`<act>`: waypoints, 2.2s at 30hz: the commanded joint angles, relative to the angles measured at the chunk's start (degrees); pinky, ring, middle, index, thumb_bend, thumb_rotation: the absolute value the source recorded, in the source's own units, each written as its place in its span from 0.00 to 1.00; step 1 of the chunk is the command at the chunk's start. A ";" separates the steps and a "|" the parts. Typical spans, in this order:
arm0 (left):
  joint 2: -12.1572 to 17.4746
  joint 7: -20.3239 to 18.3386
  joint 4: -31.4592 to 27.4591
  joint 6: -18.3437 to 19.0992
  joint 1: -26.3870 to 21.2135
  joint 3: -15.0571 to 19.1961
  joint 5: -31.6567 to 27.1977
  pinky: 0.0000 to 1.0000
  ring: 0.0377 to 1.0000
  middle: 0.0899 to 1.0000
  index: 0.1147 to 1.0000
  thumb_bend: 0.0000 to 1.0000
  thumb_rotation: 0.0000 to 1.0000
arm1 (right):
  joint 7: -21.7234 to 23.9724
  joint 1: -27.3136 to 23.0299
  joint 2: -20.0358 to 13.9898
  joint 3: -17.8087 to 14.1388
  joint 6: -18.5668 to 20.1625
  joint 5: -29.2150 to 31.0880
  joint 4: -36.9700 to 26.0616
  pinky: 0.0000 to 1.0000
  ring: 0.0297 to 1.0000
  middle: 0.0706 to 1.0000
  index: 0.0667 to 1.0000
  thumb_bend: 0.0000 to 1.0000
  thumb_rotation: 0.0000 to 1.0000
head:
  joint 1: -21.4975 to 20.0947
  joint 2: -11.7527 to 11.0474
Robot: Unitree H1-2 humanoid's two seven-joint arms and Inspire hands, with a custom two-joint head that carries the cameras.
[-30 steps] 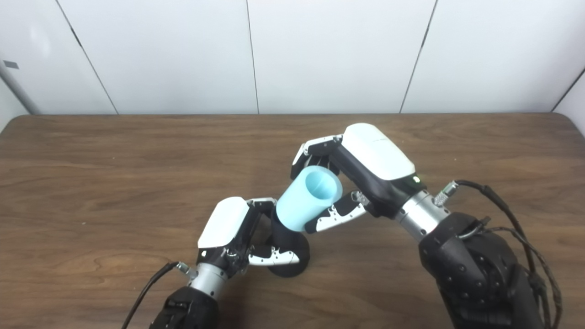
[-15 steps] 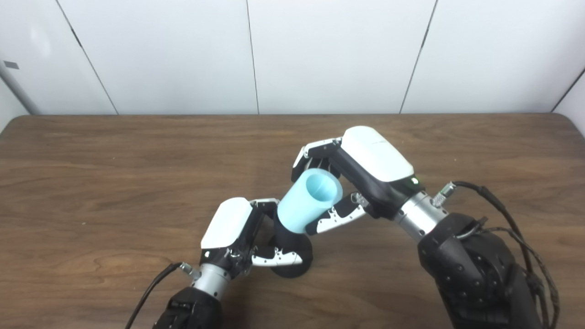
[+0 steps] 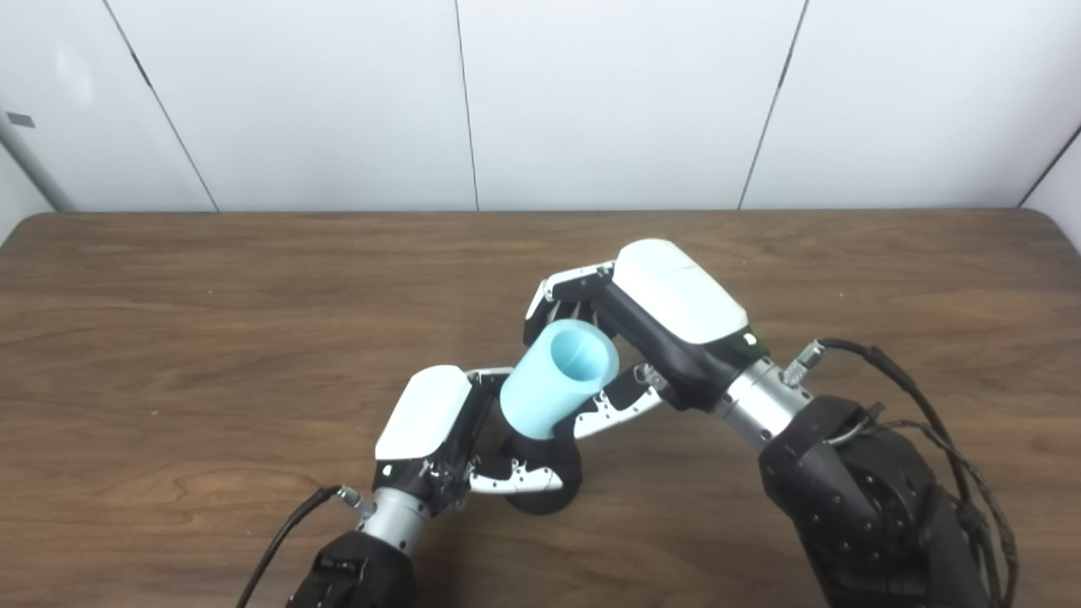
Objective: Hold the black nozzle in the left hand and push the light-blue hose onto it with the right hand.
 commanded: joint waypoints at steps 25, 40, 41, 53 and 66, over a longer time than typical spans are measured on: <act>-0.38 -2.01 2.19 0.93 0.43 -3.48 3.13 0.69 0.62 0.45 0.42 0.52 0.00 | 10.63 -10.84 -4.40 4.04 1.20 -1.43 2.11 0.36 0.42 0.39 0.47 0.53 0.00 | 0.34 0.50; -0.72 -0.47 3.25 0.40 0.74 -4.03 2.85 0.69 0.62 0.44 0.42 0.52 0.00 | 16.52 -14.17 -6.17 4.79 4.90 -0.11 3.70 0.38 0.38 0.40 0.49 0.53 0.00 | 0.37 0.57; -0.68 -0.55 3.20 0.42 0.77 -3.98 2.77 0.69 0.62 0.44 0.42 0.52 0.00 | 16.14 -13.86 -6.34 4.74 4.41 0.04 3.83 0.41 0.42 0.41 0.49 0.53 0.00 | 0.37 0.57; -0.38 -1.51 2.27 1.04 0.86 -3.21 2.41 0.71 0.64 0.45 0.42 0.52 0.00 | 14.81 -11.47 -6.82 3.49 4.65 1.29 2.38 0.71 0.82 0.83 0.79 1.00 0.31 | -0.34 0.33; 0.38 -1.94 1.69 0.45 0.99 -2.58 2.19 0.69 0.62 0.45 0.42 0.52 0.00 | 15.76 -10.38 -9.11 -1.17 7.05 4.21 -4.38 0.81 0.90 0.89 0.87 1.00 0.38 | -0.74 0.21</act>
